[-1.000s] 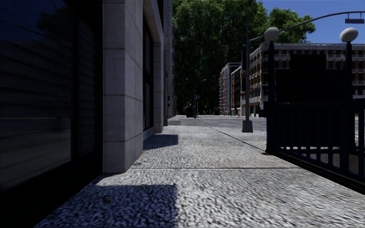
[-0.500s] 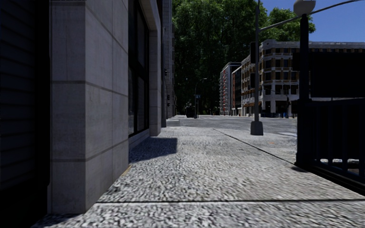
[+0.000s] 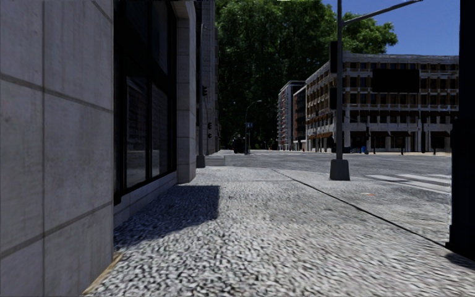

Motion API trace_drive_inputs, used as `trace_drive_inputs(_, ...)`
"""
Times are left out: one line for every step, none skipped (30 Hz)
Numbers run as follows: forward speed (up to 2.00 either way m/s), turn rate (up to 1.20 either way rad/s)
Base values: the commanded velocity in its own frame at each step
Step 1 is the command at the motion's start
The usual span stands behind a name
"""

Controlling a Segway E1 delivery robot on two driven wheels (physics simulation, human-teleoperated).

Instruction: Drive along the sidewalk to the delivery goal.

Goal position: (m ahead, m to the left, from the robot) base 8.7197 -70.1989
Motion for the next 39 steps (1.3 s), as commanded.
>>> trace_drive_inputs(2.00, -0.47)
trace_drive_inputs(2.00, -0.47)
trace_drive_inputs(2.00, -0.48)
trace_drive_inputs(2.00, -0.48)
trace_drive_inputs(2.00, -0.48)
trace_drive_inputs(2.00, -0.48)
trace_drive_inputs(2.00, -0.48)
trace_drive_inputs(2.00, -0.48)
trace_drive_inputs(2.00, -0.48)
trace_drive_inputs(2.00, -0.48)
trace_drive_inputs(2.00, -0.48)
trace_drive_inputs(2.00, -0.48)
trace_drive_inputs(2.00, -0.48)
trace_drive_inputs(2.00, -0.48)
trace_drive_inputs(2.00, -0.48)
trace_drive_inputs(2.00, -0.48)
trace_drive_inputs(2.00, -0.48)
trace_drive_inputs(2.00, -0.48)
trace_drive_inputs(2.00, -0.48)
trace_drive_inputs(2.00, -0.48)
trace_drive_inputs(2.00, -0.48)
trace_drive_inputs(2.00, -0.48)
trace_drive_inputs(2.00, -0.48)
trace_drive_inputs(2.00, -0.48)
trace_drive_inputs(2.00, -0.48)
trace_drive_inputs(2.00, -0.48)
trace_drive_inputs(2.00, -0.48)
trace_drive_inputs(2.00, -0.48)
trace_drive_inputs(2.00, -0.48)
trace_drive_inputs(2.00, -0.48)
trace_drive_inputs(2.00, -0.48)
trace_drive_inputs(2.00, -0.48)
trace_drive_inputs(2.00, -0.48)
trace_drive_inputs(2.00, -0.48)
trace_drive_inputs(2.00, -0.48)
trace_drive_inputs(2.00, -0.48)
trace_drive_inputs(2.00, -0.48)
trace_drive_inputs(2.00, -0.48)
trace_drive_inputs(2.00, -0.48)
